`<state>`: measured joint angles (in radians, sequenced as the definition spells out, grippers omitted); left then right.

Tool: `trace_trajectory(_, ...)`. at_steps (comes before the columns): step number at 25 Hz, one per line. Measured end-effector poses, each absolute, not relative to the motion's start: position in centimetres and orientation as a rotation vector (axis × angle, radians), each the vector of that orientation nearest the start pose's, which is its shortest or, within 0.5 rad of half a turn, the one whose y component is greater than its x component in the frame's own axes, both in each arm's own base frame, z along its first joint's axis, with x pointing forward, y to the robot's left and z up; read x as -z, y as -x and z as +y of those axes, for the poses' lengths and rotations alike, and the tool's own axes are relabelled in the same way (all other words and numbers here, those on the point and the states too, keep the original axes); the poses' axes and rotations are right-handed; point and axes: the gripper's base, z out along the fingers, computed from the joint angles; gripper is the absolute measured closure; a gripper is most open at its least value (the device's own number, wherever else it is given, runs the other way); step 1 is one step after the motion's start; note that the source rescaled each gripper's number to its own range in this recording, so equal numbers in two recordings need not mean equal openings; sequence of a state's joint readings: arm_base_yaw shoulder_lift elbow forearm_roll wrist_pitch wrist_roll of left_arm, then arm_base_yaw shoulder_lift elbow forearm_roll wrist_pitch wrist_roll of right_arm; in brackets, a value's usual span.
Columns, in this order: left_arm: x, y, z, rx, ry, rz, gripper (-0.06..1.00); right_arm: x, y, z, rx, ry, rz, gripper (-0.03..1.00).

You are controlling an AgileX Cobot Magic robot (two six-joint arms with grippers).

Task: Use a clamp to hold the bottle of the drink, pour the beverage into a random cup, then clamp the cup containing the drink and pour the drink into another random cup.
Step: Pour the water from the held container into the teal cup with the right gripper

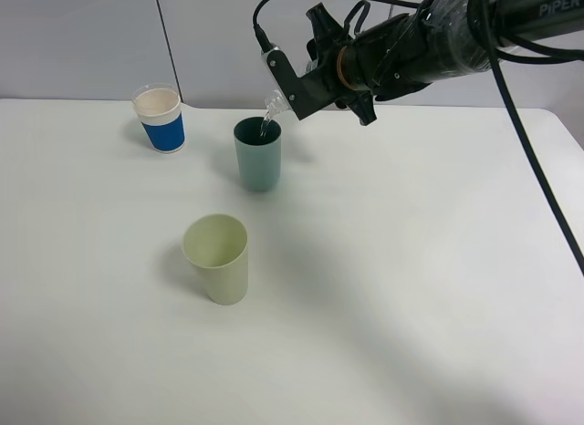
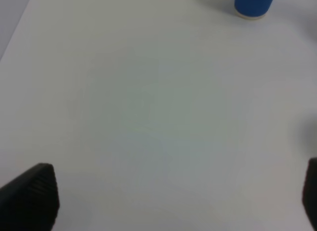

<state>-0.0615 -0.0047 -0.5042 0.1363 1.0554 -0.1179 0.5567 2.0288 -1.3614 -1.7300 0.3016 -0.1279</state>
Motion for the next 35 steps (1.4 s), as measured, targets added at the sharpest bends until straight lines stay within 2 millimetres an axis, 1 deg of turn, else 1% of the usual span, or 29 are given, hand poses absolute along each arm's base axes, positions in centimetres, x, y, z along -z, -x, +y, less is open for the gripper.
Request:
trace_trajectory(17,-27.94,0.56,1.11,-0.049,0.064,2.022,-0.06,-19.72,-40.21,21.84,1.065,2.050,0.977,0.97)
trace_trajectory(29,-27.94,0.56,1.11,-0.049,0.064,2.022,-0.06,-19.72,-40.22,21.81,1.093,2.081,0.936,0.97)
trace_trajectory(35,-27.94,0.56,1.11,-0.049,0.064,2.022,-0.06,-19.73,-40.22,21.80,1.120,2.115,0.888,0.97)
